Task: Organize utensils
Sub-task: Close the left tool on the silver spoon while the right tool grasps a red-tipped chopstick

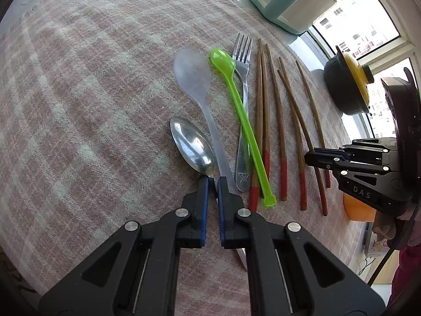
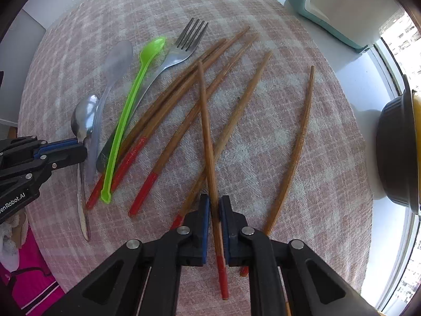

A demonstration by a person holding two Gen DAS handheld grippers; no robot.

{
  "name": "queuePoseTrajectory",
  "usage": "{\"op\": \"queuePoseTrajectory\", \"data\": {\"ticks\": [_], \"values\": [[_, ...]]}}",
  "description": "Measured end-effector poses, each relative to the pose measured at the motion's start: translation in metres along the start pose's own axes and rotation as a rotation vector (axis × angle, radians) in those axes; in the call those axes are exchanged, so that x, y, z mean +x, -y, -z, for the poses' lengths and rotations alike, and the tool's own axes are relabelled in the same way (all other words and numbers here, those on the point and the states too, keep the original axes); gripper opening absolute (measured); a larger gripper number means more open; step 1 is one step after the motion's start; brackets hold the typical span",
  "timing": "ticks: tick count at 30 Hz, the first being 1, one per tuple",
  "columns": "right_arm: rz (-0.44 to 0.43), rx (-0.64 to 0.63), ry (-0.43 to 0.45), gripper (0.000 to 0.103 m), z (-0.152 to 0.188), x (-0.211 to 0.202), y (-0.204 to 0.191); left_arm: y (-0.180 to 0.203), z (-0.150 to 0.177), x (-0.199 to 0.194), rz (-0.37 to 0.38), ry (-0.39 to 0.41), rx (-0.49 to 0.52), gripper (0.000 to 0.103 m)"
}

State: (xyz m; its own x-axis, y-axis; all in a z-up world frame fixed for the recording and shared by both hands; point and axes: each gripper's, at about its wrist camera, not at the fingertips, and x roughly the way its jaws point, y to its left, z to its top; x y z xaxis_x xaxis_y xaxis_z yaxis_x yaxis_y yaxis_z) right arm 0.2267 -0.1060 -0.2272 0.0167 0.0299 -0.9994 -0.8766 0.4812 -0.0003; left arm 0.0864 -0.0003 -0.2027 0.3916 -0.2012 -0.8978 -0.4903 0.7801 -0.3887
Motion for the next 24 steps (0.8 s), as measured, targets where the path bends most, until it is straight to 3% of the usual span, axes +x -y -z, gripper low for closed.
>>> {"op": "queuePoseTrajectory", "data": {"ticks": [13,24], "values": [[-0.051,0.151,0.093,0.004,0.027,-0.024,0.004,-0.001,-0.003,-0.005,-0.007,0.001,0.073,0.001],[-0.043,0.195,0.138,0.004,0.050,-0.045,0.004,-0.003,-0.016,0.004,0.001,-0.063,0.098,0.005]]}}
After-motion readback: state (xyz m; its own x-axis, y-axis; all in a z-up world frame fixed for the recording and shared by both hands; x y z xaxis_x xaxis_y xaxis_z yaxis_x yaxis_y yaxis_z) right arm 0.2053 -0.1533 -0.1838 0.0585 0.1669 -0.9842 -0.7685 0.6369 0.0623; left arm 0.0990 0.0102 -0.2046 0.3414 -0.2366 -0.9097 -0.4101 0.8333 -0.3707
